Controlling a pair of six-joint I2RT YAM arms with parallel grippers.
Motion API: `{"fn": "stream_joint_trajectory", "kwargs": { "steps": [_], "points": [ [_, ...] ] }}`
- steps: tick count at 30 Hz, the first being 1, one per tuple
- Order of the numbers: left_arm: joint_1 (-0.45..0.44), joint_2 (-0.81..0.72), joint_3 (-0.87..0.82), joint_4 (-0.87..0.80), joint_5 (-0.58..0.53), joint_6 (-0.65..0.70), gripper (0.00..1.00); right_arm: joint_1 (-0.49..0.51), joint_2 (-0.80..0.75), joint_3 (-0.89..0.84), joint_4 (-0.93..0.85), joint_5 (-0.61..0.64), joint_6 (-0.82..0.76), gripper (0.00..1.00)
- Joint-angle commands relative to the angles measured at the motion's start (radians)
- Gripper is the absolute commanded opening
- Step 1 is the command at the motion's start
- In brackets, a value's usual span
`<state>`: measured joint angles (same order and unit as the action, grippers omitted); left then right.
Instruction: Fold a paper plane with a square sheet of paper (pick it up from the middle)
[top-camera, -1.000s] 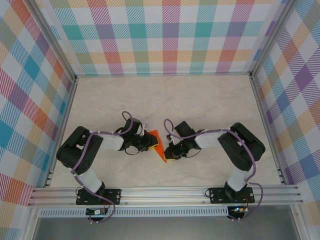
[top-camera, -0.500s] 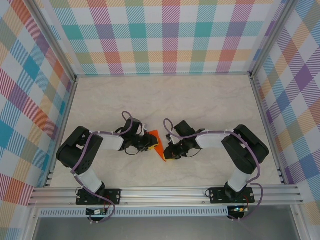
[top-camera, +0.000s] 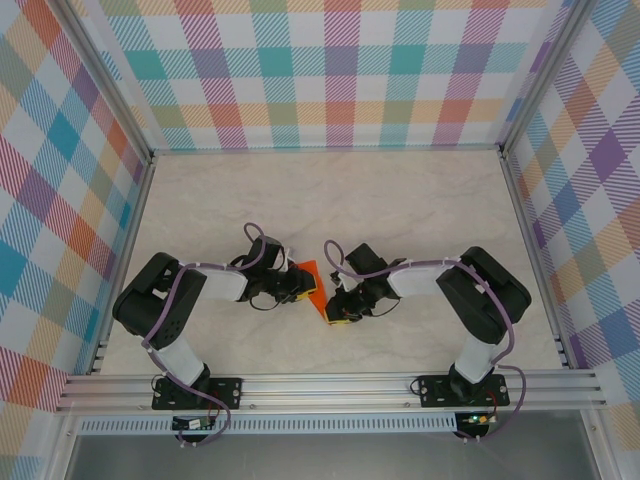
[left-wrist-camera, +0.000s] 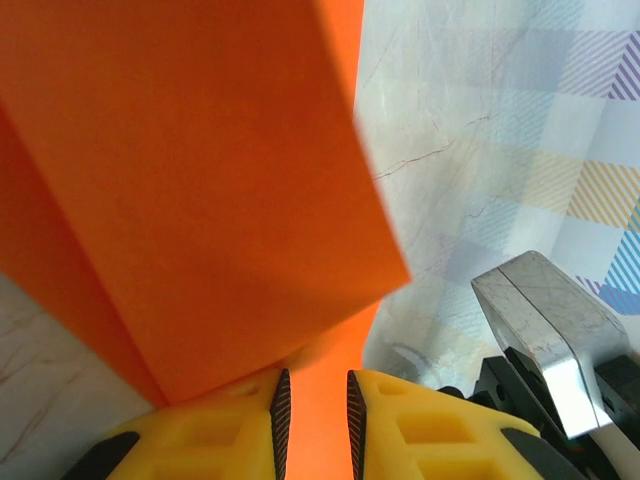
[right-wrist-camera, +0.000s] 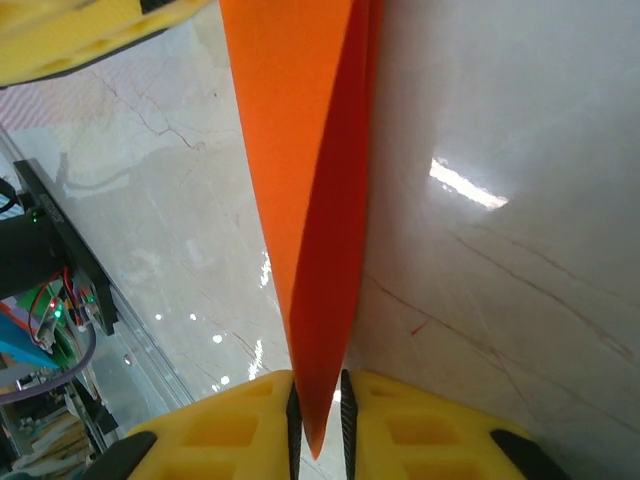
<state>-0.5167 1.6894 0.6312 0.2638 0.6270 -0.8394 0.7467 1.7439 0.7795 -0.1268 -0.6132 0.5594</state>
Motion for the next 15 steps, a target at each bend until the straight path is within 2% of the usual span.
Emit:
{"fn": "stream_joint_trajectory", "kwargs": {
  "steps": [1, 5, 8, 11, 15],
  "points": [
    [-0.014, 0.001, -0.014, -0.02, -0.016, 0.024, 0.24, 0.006, -0.046, 0.014, -0.074, 0.06, -0.015, 0.25],
    [-0.014, -0.003, -0.014, -0.022, -0.016, 0.026, 0.24, 0.007, -0.154, 0.001, -0.119, 0.19, -0.004, 0.33],
    [-0.014, -0.005, -0.016, -0.021, -0.014, 0.025, 0.24, 0.006, -0.23, -0.029, -0.103, 0.265, 0.023, 0.34],
    [-0.014, -0.008, -0.018, -0.02, -0.013, 0.025, 0.24, 0.006, -0.258, -0.05, -0.008, 0.189, 0.056, 0.3],
    [-0.014, -0.014, -0.021, -0.021, -0.017, 0.026, 0.24, 0.007, -0.212, -0.046, 0.107, 0.066, 0.09, 0.18]
  ]
}}
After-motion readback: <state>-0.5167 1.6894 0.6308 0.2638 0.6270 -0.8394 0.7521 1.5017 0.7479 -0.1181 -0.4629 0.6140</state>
